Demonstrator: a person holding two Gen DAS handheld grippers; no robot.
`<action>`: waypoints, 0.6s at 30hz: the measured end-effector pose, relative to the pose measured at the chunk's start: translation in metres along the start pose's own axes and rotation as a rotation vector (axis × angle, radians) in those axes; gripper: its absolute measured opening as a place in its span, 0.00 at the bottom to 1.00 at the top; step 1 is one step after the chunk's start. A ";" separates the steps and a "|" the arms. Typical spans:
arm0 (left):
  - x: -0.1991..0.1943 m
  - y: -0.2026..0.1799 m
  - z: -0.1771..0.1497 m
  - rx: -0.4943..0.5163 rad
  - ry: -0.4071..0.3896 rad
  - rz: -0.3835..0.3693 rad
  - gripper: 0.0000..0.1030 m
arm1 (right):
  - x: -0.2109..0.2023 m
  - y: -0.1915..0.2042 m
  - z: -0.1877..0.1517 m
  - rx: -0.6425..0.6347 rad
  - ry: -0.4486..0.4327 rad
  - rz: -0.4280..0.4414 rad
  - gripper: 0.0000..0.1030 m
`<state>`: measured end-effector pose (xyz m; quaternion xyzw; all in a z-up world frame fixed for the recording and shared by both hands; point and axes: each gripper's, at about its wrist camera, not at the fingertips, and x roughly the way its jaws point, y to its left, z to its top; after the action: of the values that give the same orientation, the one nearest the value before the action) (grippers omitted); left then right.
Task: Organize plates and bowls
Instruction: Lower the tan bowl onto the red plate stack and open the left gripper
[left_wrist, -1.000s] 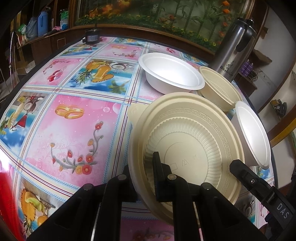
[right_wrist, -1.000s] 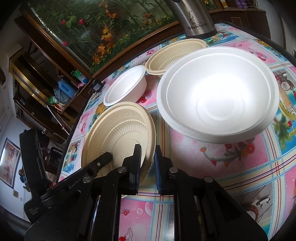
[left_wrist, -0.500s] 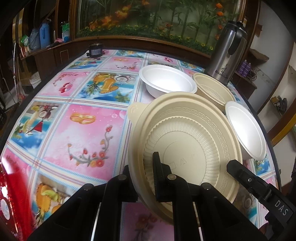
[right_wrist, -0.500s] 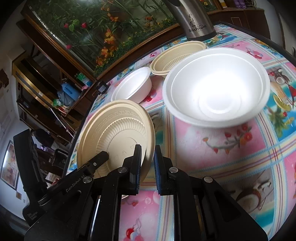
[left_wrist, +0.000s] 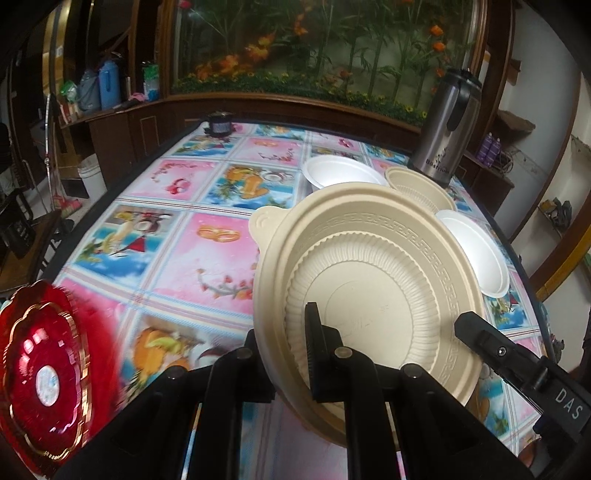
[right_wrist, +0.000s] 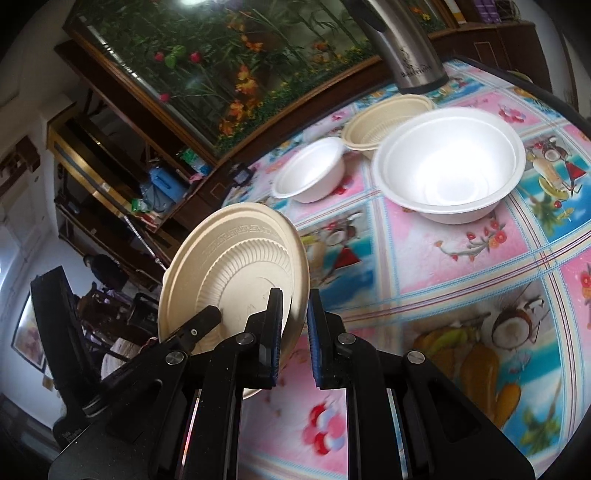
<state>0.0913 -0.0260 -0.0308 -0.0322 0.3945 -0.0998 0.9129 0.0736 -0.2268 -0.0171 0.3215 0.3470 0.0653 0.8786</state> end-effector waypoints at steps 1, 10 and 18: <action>-0.006 0.004 -0.002 -0.006 -0.008 0.006 0.10 | -0.002 0.004 -0.002 -0.006 0.001 0.007 0.12; -0.053 0.057 -0.024 -0.064 -0.048 0.093 0.11 | -0.001 0.057 -0.033 -0.081 0.063 0.093 0.12; -0.087 0.136 -0.046 -0.167 -0.013 0.228 0.14 | 0.039 0.140 -0.072 -0.207 0.208 0.192 0.12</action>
<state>0.0215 0.1263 -0.0191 -0.0638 0.3966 0.0381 0.9150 0.0706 -0.0663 0.0063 0.2527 0.3950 0.2172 0.8561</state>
